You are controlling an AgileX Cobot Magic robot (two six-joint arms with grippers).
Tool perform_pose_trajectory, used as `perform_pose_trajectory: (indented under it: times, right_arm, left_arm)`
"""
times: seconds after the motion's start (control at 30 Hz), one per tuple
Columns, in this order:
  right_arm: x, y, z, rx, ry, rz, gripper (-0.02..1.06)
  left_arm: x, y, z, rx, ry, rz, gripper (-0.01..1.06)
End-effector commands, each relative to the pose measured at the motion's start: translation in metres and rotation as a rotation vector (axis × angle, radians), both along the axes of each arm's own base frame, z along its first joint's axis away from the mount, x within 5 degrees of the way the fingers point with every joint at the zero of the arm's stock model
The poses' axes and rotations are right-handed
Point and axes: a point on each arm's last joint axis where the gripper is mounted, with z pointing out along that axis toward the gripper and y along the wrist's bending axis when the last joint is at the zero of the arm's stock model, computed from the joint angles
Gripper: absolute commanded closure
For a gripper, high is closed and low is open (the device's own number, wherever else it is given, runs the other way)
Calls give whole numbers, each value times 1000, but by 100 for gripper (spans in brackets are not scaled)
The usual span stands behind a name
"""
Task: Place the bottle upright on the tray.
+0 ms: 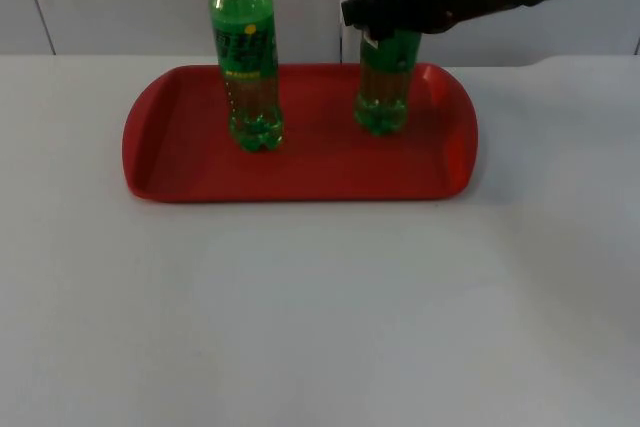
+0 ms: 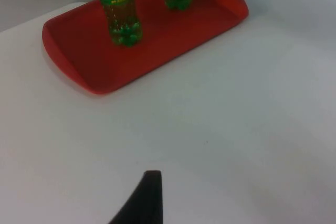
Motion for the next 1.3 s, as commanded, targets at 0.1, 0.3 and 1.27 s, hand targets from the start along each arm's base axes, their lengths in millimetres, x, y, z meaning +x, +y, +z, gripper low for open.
perform_pose_trajectory:
  times: [0.1,0.3,1.27]
  right_arm:
    - [0,1,2,2,-12,3,16]
    - [0,1,2,2,-12,3,16]
    - [-8,-4,-6,-82,147,-1,-1]
  left_arm:
    - [0,0,-1,-10,-1,-3,0]
    - [0,0,-1,-10,-1,-3,0]
    - [0,0,-1,-10,-1,-3,0]
